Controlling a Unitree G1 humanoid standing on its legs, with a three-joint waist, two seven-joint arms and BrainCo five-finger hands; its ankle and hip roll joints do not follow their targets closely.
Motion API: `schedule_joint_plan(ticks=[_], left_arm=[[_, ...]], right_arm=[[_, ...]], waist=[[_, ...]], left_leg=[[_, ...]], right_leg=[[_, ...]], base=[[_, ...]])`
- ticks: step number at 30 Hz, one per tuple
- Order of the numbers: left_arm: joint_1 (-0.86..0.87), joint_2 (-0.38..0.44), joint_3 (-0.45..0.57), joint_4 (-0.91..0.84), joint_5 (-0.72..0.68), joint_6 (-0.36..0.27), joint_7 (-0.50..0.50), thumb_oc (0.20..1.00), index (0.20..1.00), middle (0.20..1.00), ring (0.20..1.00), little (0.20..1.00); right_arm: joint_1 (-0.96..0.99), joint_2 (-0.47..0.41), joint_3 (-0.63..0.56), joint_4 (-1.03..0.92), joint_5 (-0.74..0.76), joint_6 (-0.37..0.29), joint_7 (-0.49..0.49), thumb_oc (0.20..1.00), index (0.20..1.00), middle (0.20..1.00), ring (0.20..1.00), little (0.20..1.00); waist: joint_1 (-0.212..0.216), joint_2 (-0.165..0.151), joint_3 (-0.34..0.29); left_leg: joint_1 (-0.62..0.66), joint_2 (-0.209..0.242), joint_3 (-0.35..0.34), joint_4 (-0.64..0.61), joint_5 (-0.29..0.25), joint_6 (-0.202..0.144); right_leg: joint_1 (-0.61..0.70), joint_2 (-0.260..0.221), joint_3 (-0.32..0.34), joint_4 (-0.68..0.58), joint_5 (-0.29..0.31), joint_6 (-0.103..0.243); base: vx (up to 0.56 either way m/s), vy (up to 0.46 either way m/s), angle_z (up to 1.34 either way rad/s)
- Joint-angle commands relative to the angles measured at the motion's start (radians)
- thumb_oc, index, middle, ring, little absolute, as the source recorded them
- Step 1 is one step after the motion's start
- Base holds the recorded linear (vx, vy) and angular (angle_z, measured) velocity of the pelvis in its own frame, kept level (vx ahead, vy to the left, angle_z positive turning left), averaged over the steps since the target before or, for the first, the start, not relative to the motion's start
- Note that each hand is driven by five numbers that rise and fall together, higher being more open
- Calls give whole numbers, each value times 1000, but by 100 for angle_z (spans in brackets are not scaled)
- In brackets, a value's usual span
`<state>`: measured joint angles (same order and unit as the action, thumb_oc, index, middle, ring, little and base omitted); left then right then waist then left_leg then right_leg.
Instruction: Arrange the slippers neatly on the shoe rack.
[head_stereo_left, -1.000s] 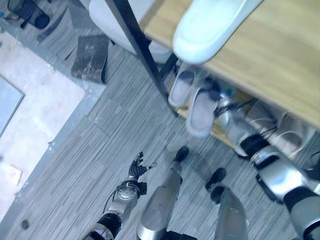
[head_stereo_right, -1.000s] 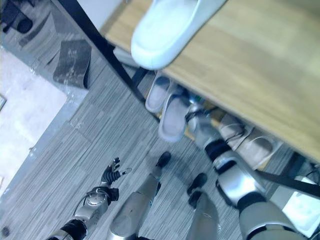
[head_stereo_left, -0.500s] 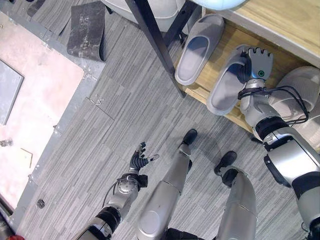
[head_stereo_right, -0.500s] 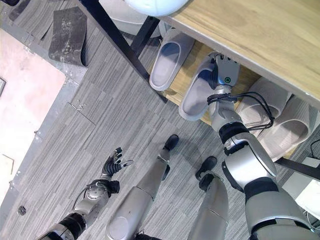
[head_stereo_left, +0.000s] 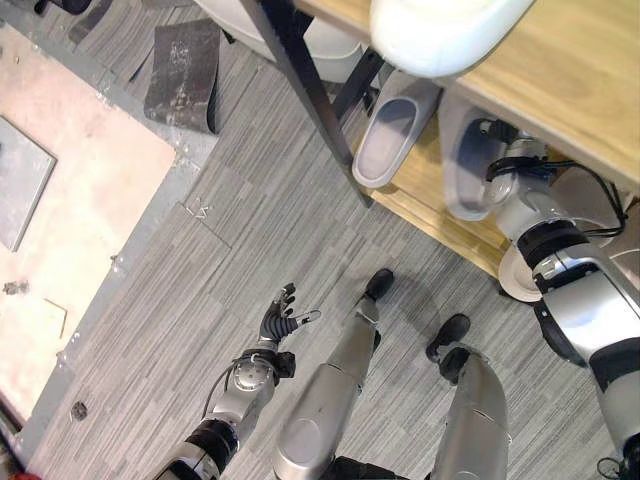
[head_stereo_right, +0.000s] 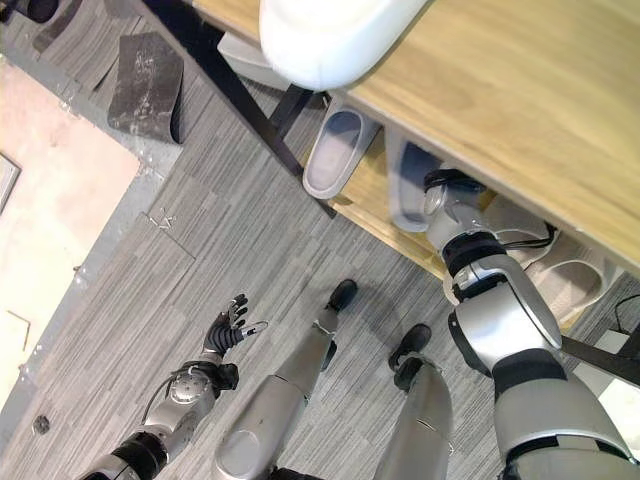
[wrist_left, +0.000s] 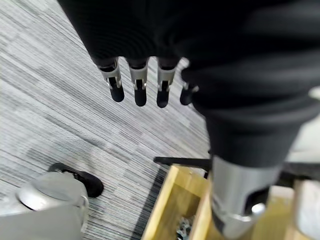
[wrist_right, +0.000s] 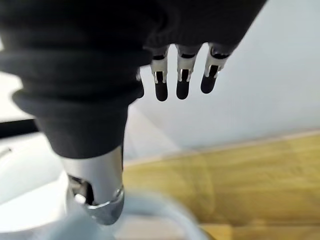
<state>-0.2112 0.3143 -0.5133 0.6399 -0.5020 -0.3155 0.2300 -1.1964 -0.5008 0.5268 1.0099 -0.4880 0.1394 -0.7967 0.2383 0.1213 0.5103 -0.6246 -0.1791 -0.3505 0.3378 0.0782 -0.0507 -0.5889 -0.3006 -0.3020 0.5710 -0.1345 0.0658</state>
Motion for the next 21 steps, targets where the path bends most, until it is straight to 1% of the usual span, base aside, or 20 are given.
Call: schedule_joint_plan(ticks=[1,2,3,5,10,11,13,15,16,17,21], left_arm=[[2,19,1,22,-11,-22,-1,1000,1000,1000,1000,1000],[1,17,6,18,-11,-20,2,1000,1000,1000,1000,1000],[1,17,6,18,-11,-20,2,1000,1000,1000,1000,1000],[-2,14,16,16,-13,-20,12,1000,1000,1000,1000,1000],[9,10,28,15,-15,-18,18,1000,1000,1000,1000,1000],[9,8,38,13,-15,-16,27,1000,1000,1000,1000,1000],[11,7,44,12,-15,-14,35,1000,1000,1000,1000,1000],[13,3,52,7,-22,-8,40,1000,1000,1000,1000,1000],[14,4,52,7,-22,-8,40,1000,1000,1000,1000,1000],[11,4,52,11,-28,-3,38,1000,1000,1000,1000,1000],[0,9,55,38,-31,3,30,1000,1000,1000,1000,1000]], right_arm=[[35,-33,-33,-121,6,-21,-22,1000,1000,1000,1000,1000],[56,-22,-53,-178,8,-26,-19,1000,1000,1000,1000,1000],[56,-22,-53,-178,8,-26,-19,1000,1000,1000,1000,1000],[93,7,-108,-251,34,-40,-27,1000,1000,1000,1000,1000],[164,42,-167,-313,69,-61,-27,1000,1000,1000,1000,1000],[207,61,-211,-359,110,-87,-38,1000,1000,1000,1000,1000],[267,98,-248,-388,166,-120,-39,1000,1000,1000,1000,1000],[335,153,-294,-422,263,-179,-39,1000,1000,1000,1000,1000],[337,153,-294,-423,263,-179,-39,1000,1000,1000,1000,1000],[377,198,-303,-420,341,-232,-16,1000,1000,1000,1000,1000],[380,251,-293,-349,528,-317,95,1000,1000,1000,1000,1000]], waist=[[-1,-21,-40],[-9,-26,-42],[-9,-26,-41],[-23,-32,-42],[-38,-35,-42],[-49,-37,-41],[-56,-37,-39],[-66,-36,-36],[-65,-36,-36],[-69,-34,-33],[-63,-33,-30]], left_leg=[[27,15,8,-19,-77,17],[41,19,14,-33,-74,15],[41,19,14,-34,-74,15],[56,21,23,-39,-76,16],[69,22,34,-39,-82,21],[75,22,37,-38,-84,23],[77,22,42,-36,-86,26],[84,24,45,-41,-86,28],[84,24,45,-41,-86,28],[86,25,49,-39,-87,29],[83,25,53,-31,-88,31]], right_leg=[[101,22,24,-96,-25,47],[114,25,27,-119,-15,48],[114,26,27,-119,-15,48],[128,28,33,-132,-10,48],[142,29,42,-142,-5,50],[149,29,47,-147,-1,51],[155,28,49,-153,2,51],[160,29,51,-159,5,52],[160,29,51,-159,5,52],[163,28,53,-160,6,53],[164,26,53,-164,10,54]], base=[[28,17,-13],[29,17,-9],[36,34,-13],[28,39,-10],[11,27,-11],[10,46,-11],[4,41,-11],[1,20,-3],[-4,37,-5],[-7,29,-11],[-7,20,-14]])
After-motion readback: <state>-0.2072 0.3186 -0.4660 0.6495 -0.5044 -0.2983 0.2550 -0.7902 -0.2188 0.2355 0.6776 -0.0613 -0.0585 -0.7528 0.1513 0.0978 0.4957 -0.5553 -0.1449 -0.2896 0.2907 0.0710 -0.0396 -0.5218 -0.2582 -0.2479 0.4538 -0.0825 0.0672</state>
